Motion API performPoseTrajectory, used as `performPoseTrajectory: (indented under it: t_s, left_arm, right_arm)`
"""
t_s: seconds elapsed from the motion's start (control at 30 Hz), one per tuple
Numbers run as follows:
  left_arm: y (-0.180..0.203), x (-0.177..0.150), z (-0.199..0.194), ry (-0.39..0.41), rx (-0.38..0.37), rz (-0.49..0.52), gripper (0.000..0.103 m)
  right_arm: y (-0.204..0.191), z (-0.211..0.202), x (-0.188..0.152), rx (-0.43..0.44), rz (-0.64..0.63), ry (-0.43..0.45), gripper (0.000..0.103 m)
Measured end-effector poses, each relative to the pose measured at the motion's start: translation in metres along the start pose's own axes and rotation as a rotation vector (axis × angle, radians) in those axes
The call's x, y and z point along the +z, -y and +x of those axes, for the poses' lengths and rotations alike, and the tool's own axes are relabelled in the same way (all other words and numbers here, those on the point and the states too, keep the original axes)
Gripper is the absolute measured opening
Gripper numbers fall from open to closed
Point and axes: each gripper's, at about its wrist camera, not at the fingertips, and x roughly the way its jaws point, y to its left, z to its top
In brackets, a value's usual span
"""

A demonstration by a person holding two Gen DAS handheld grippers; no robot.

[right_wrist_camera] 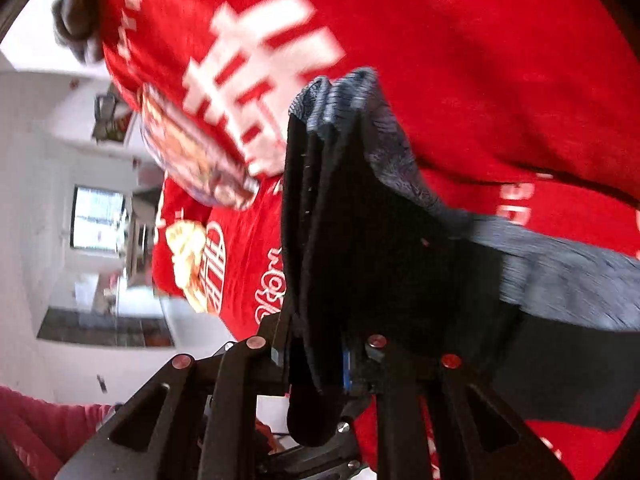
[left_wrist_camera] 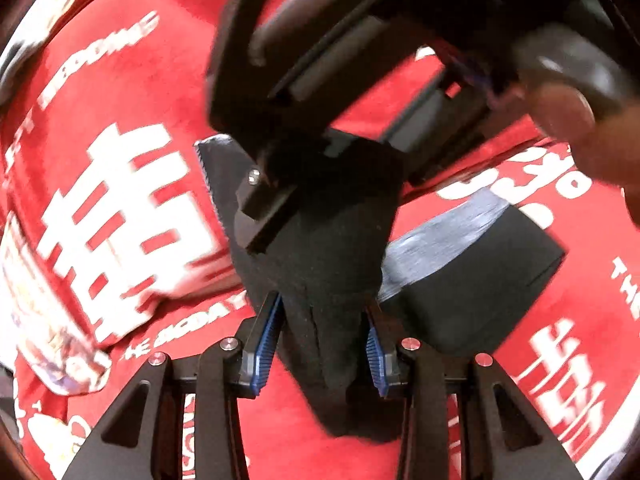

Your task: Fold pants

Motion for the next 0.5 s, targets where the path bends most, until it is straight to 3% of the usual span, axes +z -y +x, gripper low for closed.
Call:
performPoseTrajectory:
  t_s: [0.27, 0.5]
  left_arm:
    - [0.110, 0.031, 0.018, -0.027, -0.077, 0.114, 0.039]
    - [0.176, 0.031, 0.072, -0.156, -0.097, 0.167, 0.039]
  right_arm:
    - [0.109, -0.107, -0.041, 0.013, 0.129, 0.132, 0.018]
    - [0.214, -0.122, -0.071, -0.002, 0.280, 0.170, 0.018]
